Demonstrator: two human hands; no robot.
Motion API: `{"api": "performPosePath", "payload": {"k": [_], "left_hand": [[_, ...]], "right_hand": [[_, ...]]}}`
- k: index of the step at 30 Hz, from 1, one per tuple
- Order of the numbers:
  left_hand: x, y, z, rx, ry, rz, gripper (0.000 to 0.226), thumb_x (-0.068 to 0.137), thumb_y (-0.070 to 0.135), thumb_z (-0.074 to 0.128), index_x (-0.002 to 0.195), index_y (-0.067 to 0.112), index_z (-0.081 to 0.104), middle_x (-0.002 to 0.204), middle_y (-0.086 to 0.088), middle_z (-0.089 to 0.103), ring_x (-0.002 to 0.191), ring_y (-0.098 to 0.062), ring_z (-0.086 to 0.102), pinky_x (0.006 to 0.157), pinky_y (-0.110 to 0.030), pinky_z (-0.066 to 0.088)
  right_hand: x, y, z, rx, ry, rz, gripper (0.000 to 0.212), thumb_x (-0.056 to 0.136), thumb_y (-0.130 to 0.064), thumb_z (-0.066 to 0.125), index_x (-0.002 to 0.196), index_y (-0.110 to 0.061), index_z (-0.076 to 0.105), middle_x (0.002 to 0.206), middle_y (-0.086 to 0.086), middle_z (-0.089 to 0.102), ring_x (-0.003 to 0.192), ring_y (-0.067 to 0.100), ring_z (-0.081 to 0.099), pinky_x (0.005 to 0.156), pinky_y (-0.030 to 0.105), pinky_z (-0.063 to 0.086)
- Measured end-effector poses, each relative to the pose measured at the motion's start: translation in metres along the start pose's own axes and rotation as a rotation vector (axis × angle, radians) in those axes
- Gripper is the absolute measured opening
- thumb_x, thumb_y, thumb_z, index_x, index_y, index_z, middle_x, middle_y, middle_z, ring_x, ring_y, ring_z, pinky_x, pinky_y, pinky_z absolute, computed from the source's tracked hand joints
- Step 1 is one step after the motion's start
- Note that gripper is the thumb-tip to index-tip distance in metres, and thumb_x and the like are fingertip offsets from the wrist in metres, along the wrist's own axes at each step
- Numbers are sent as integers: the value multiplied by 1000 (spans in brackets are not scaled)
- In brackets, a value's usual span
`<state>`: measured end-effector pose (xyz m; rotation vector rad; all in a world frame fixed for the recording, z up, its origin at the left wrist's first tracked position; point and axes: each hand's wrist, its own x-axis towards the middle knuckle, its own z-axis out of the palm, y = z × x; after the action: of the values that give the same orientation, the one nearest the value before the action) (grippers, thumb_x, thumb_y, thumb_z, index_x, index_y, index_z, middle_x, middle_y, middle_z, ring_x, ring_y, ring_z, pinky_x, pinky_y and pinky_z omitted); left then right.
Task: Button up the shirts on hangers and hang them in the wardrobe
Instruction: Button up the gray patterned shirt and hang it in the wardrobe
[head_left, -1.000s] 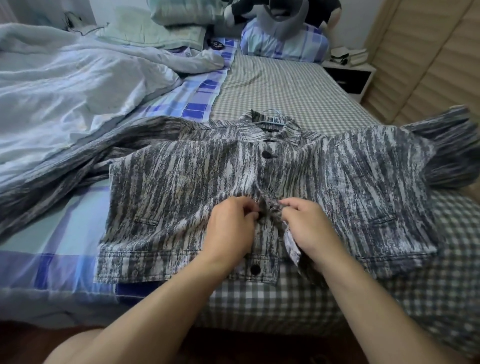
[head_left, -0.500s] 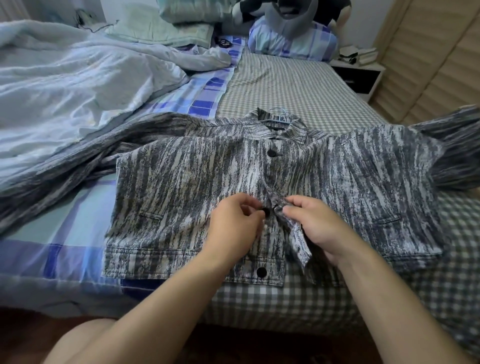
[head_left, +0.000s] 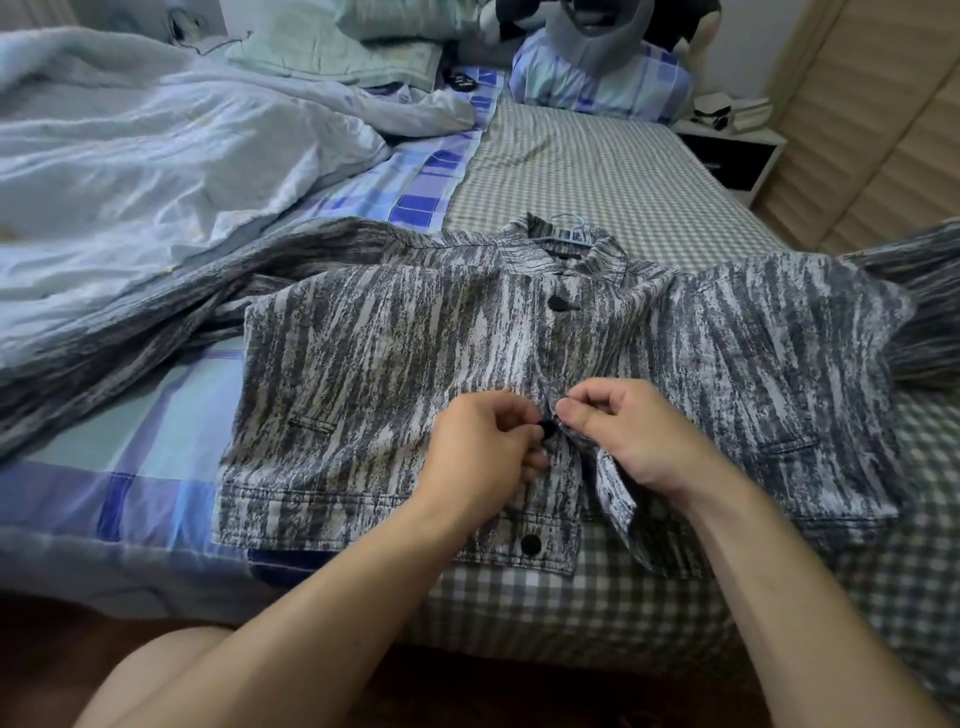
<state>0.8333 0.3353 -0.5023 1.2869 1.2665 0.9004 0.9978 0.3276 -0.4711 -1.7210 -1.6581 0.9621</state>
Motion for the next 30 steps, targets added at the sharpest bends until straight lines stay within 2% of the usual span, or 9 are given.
{"api": "performPosePath", "payload": {"k": [5,9,12,14,16,18,21,26,30], "left_hand": [[-4,1,-1,-148,5,-16,9,94,-5,66,91,1,72,88,-22,74,70,-21,73,79,-47,63],[-5,-5,3,89,71,103,21,95,8,70,79,22,74,73,-2,74,68,-19,73,69,-45,63],[-6,-8,5,189,110,146,20,95,14,70,77,24,73,67,3,71,56,-16,65,56,-39,57],[-4,-9,5,141,100,107,20,94,10,69,78,20,74,66,0,71,52,-13,61,51,-34,54],[-2,-9,6,-43,79,20,18,94,2,68,81,13,75,67,-5,70,56,-14,64,56,-34,56],[1,-8,6,-205,69,-51,14,93,-4,67,84,4,73,68,-9,68,60,-18,64,60,-32,58],[5,-11,6,-196,68,-76,18,91,-3,67,81,10,74,67,-5,68,60,-20,61,57,-30,53],[5,-4,-1,-240,32,-162,25,95,20,67,71,13,71,62,0,63,61,-20,57,60,-32,48],[2,2,0,-230,41,-159,27,89,34,78,76,12,70,65,-2,63,56,-18,55,54,-35,50]], "right_hand": [[2,-6,1,-27,27,53,19,97,-33,67,82,-25,75,84,-3,75,82,12,66,76,31,48],[5,-11,-4,-71,-28,111,21,97,-37,67,84,-23,77,88,-4,76,93,14,69,88,37,51],[7,-13,-7,-159,-82,113,22,97,-37,66,85,-21,75,86,6,74,83,14,65,87,43,52],[6,-15,-7,-222,-130,112,19,98,-38,64,94,-22,73,89,6,72,84,17,65,85,41,52],[4,-17,-4,-260,-158,110,26,98,-38,64,119,-22,66,110,2,71,100,18,66,94,40,52],[-1,-19,1,-256,-187,90,35,96,-32,67,127,-18,58,100,-3,69,88,12,66,83,36,53],[-12,-20,7,-158,-258,94,35,98,-24,64,128,-19,47,77,-3,73,62,6,64,61,26,46],[-20,-18,6,-20,-298,120,41,101,-1,39,137,-22,36,86,4,78,78,19,76,100,42,49],[-24,-20,9,-14,-291,105,40,101,-2,43,134,-25,39,87,2,78,77,18,75,93,42,52]]}}
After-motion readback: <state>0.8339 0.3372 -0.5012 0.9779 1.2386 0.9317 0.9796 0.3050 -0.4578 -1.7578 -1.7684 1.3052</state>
